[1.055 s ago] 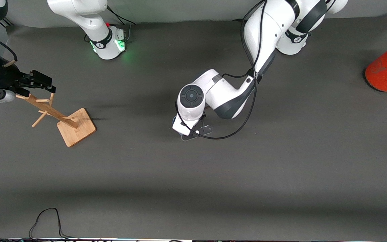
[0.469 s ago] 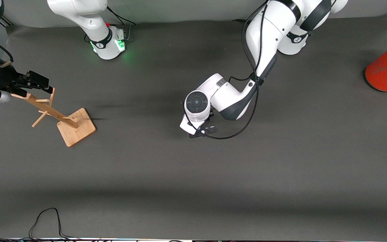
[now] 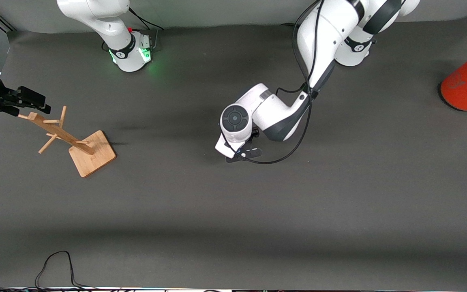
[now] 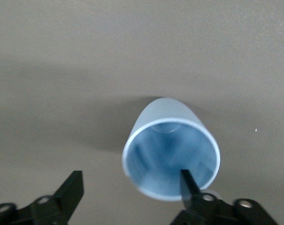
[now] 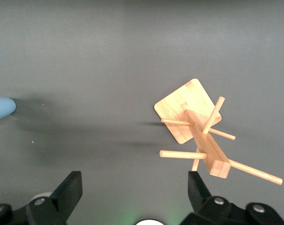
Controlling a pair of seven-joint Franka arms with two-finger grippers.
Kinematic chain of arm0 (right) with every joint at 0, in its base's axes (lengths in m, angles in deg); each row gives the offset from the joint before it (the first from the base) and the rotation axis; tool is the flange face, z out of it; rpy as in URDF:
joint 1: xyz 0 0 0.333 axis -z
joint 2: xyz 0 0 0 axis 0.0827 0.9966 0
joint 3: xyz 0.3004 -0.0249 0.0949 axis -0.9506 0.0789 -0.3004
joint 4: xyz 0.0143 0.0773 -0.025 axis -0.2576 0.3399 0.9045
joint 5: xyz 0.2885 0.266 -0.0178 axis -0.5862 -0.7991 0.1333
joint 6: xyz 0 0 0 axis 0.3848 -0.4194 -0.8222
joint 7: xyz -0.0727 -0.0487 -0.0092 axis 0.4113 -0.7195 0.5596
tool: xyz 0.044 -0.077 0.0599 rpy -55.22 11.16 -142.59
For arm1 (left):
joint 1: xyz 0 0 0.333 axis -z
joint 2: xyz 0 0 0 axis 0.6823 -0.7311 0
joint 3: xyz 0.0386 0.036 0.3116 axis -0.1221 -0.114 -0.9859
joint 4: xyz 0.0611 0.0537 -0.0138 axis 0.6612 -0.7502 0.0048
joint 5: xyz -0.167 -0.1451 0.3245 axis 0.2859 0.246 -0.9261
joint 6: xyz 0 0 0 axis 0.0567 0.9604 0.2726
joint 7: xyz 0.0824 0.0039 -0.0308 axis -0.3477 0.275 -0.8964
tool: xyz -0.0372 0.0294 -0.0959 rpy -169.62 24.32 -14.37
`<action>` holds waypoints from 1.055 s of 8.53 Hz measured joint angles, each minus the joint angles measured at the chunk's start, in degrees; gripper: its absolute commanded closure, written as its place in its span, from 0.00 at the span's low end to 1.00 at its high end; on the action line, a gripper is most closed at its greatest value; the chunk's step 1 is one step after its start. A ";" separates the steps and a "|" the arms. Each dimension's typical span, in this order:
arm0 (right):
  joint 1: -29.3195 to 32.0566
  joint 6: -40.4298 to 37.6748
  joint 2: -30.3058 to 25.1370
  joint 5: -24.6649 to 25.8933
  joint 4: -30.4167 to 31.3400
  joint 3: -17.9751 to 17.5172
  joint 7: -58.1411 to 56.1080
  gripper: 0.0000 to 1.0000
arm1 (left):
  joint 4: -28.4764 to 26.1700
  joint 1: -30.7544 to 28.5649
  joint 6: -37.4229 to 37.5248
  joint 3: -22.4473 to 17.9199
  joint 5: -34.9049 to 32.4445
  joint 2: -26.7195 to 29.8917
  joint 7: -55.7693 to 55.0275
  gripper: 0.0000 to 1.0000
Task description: Rotate and upright cup with both arms
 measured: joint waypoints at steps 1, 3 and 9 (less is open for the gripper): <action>-0.03 0.16 -0.13 0.48 -0.03 0.02 -0.01 0.00 | 0.03 -0.23 2.73 -0.11 0.00 2.54 -0.03 0.00; -0.06 0.93 -0.27 0.67 -0.13 0.18 -0.06 0.00 | 0.10 -1.43 7.30 -1.76 -0.16 8.56 -0.50 0.00; -5.02 2.01 -1.09 1.99 0.26 -0.07 -0.77 0.00 | -0.12 -22.85 21.60 -6.27 -5.67 22.21 18.60 0.00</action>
